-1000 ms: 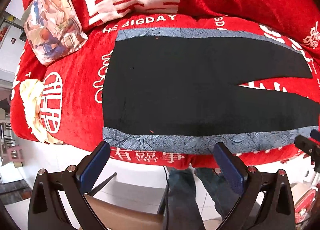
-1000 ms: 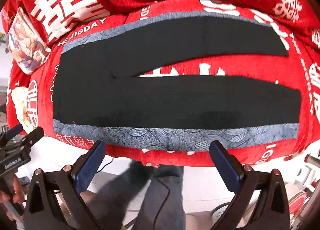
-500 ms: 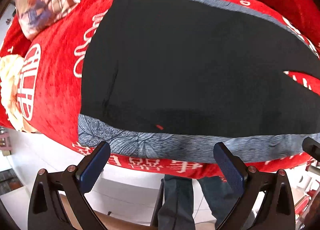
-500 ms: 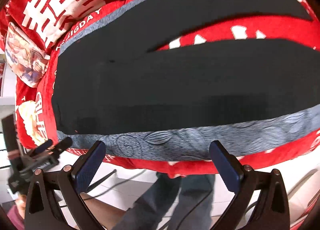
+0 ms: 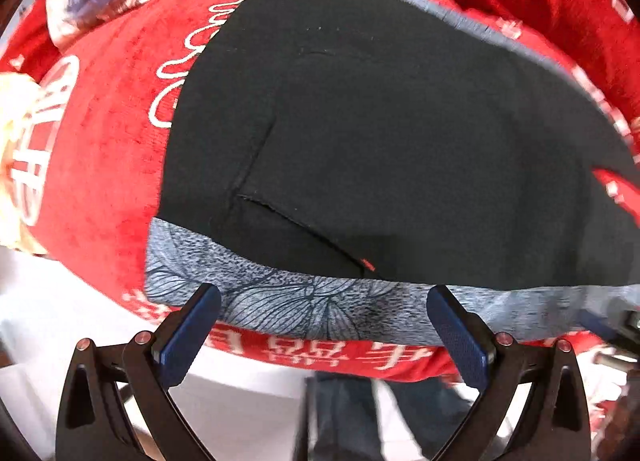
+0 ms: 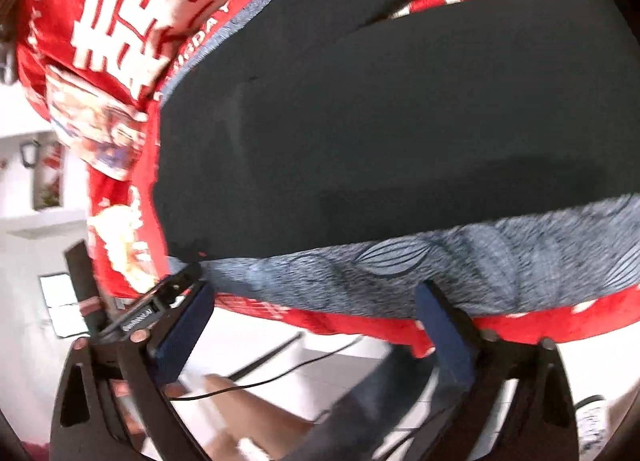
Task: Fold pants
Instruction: 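Lower both tools to the trouser hem and grasp the leg ends, then lift the leg ends with both tools and fold them over toward the waistband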
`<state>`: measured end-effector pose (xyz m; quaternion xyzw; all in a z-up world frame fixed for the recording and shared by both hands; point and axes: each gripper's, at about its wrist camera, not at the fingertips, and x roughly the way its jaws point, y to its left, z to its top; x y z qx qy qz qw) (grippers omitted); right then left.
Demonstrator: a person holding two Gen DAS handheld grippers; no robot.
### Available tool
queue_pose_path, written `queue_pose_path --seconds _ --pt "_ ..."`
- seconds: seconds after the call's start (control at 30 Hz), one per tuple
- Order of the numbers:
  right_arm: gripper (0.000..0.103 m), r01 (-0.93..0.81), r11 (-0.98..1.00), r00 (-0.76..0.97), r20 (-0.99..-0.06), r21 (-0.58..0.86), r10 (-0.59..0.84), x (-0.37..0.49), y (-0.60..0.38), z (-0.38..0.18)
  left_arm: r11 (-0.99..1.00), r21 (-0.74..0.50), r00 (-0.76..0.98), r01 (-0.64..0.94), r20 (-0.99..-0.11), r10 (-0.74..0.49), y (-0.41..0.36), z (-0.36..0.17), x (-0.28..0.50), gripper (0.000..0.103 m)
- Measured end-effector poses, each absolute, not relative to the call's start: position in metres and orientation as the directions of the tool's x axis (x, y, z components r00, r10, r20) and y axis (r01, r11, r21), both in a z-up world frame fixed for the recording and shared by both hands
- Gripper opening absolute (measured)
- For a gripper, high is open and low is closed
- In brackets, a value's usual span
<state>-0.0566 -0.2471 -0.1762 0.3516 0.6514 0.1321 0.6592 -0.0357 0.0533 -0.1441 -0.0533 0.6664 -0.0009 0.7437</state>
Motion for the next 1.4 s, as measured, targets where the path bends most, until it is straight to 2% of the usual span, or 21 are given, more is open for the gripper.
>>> queue_pose_path --seconds 0.03,0.07,0.1,0.23,0.37,0.5,0.67,0.87,0.97,1.03,1.07,1.1,1.13,1.23,1.4 --pt "0.079 0.292 0.7 0.117 -0.751 0.651 0.65 -0.06 -0.248 -0.179 0.985 -0.152 0.128 -0.086 -0.982 -0.14 0.063 -0.142 -0.039 0.103" --pt "0.069 0.304 0.671 0.112 -0.724 0.677 0.68 -0.065 -0.248 -0.184 0.974 -0.2 0.14 -0.105 -0.973 -0.184 0.072 -0.142 -0.041 0.103" --pt "0.066 0.313 0.647 0.108 -0.703 0.696 0.703 -0.069 -0.249 -0.188 0.957 -0.26 0.156 -0.133 -0.958 -0.239 0.083 -0.143 -0.045 0.103" --pt "0.065 0.331 0.599 0.096 -0.657 0.729 0.748 -0.089 -0.251 -0.209 0.894 -0.399 0.167 -0.202 -0.914 -0.37 0.114 -0.156 -0.063 0.103" --pt "0.065 0.387 0.577 0.118 -0.66 0.719 0.742 -0.101 -0.265 -0.231 0.871 -0.436 0.131 -0.226 -0.9 -0.417 0.126 -0.18 -0.069 0.103" --pt "0.066 0.424 0.501 0.169 -0.61 0.754 0.774 -0.106 -0.276 -0.238 0.835 -0.489 0.143 -0.254 -0.872 -0.468 0.123 -0.188 -0.06 0.103" --pt "0.067 0.385 0.455 0.262 -0.568 0.803 0.78 -0.09 -0.281 -0.224 0.817 -0.527 0.193 -0.233 -0.849 -0.492 0.118 -0.181 -0.035 0.103" --pt "0.066 0.412 0.428 0.264 -0.555 0.805 0.789 -0.093 -0.28 -0.233 0.827 -0.513 0.19 -0.229 -0.857 -0.479 0.117 -0.186 -0.035 0.102" --pt "0.064 0.451 0.394 0.275 -0.545 0.801 0.792 -0.095 -0.282 -0.235 0.832 -0.485 0.195 -0.268 -0.873 -0.446 0.113 -0.183 -0.036 0.088" --pt "0.052 0.468 0.382 0.284 -0.544 0.797 0.789 -0.094 -0.285 -0.234 0.839 -0.457 0.193 -0.296 -0.889 -0.416 0.122 -0.181 -0.041 0.064" --pt "0.038 0.476 0.388 0.281 -0.554 0.789 0.783 -0.093 -0.286 -0.235 0.838 -0.452 0.195 -0.306 -0.891 -0.41 0.126 -0.181 -0.042 0.056" --pt "0.02 0.487 0.394 0.273 -0.564 0.78 0.779 -0.092 -0.288 -0.236 0.834 -0.45 0.196 -0.321 -0.892 -0.406 0.131 -0.181 -0.044 0.039" --pt "0.012 0.497 0.397 0.264 -0.571 0.771 0.777 -0.091 -0.291 -0.236 0.825 -0.456 0.196 -0.335 -0.89 -0.412 0.137 -0.181 -0.046 0.031" --pt "0.006 0.456 0.437 0.227 -0.576 0.776 0.785 -0.08 -0.292 -0.224 0.797 -0.472 0.219 -0.376 -0.881 -0.418 0.141 -0.171 -0.046 0.031" --pt "0.006 0.352 0.477 0.194 -0.561 0.805 0.805 -0.038 -0.298 -0.181 0.816 -0.456 0.275 -0.356 -0.885 -0.375 0.124 -0.123 -0.025 0.031"
